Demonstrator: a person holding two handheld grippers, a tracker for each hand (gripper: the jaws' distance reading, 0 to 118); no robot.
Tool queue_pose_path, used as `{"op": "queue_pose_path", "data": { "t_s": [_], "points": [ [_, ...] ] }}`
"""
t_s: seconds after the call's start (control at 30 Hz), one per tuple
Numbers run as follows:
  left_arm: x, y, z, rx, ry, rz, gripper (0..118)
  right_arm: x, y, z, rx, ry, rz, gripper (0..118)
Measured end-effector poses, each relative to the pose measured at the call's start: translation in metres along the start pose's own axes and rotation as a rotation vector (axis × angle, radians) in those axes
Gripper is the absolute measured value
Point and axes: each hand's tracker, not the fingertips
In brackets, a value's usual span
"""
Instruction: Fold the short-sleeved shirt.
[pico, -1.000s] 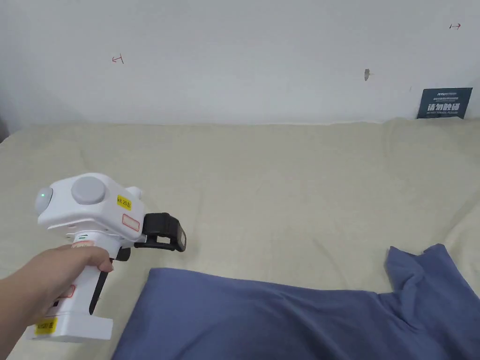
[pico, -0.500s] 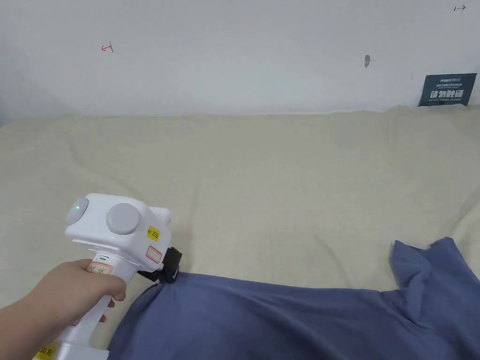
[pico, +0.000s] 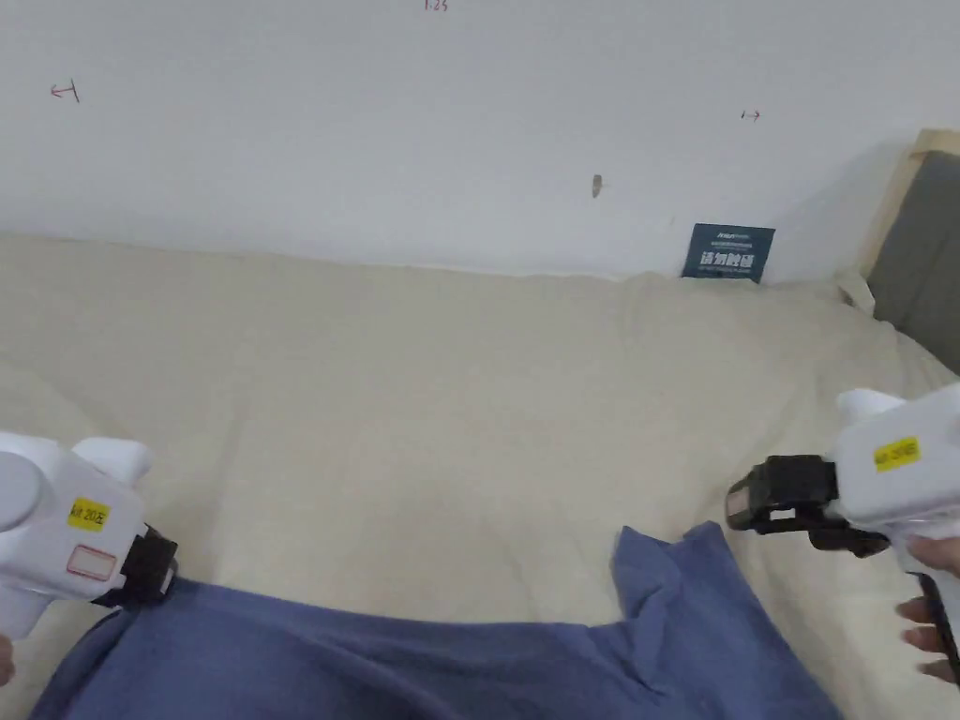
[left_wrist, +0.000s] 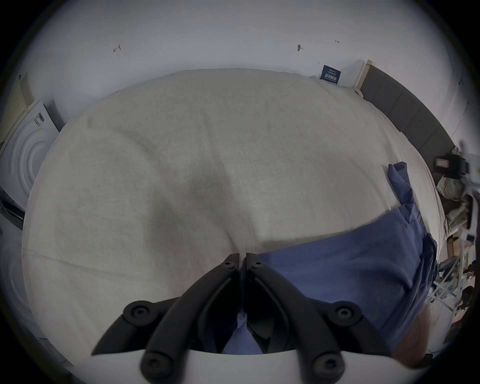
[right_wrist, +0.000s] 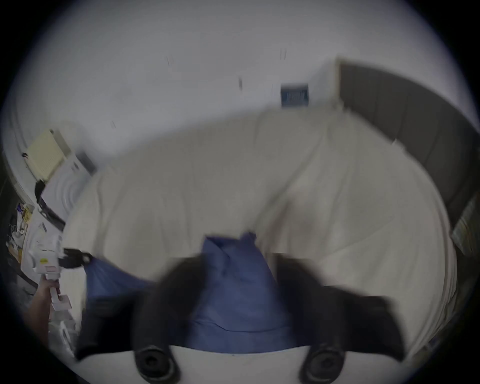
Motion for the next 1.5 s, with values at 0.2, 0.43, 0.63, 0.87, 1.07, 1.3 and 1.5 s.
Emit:
{"op": "queue_pose_path", "data": {
  "t_s": [0.2, 0.43, 0.63, 0.87, 1.07, 1.3, 1.5],
  "points": [
    [-0.004, -0.009, 0.004, -0.017, -0.012, 0.016, 4, -0.005, -0.023, -0.067, -0.217, -0.169, -0.032, 94],
    [-0.003, -0.014, 0.003, -0.052, -0.016, 0.033, 4, -0.029, -0.038, -0.034, -0.153, -0.230, 0.054, 0],
    [-0.006, -0.019, 0.033, -0.001, -0.051, 0.089, 4, -0.014, -0.036, 0.019, -0.068, -0.165, -0.023, 0],
    [0.004, -0.062, 0.104, 0.102, -0.097, 0.096, 4, 0.006, -0.090, 0.106, 0.084, 0.052, -0.114, 0],
    [0.021, -0.146, 0.181, 0.226, -0.166, 0.138, 4, 0.040, -0.170, 0.165, 0.157, 0.128, -0.142, 0],
    [0.032, -0.260, 0.190, 0.171, -0.150, 0.167, 4, 0.063, -0.278, 0.162, 0.122, 0.091, -0.153, 0],
    [0.024, -0.296, 0.139, 0.085, -0.117, 0.219, 4, 0.079, -0.311, 0.096, 0.009, 0.017, -0.221, 0]
  ]
}}
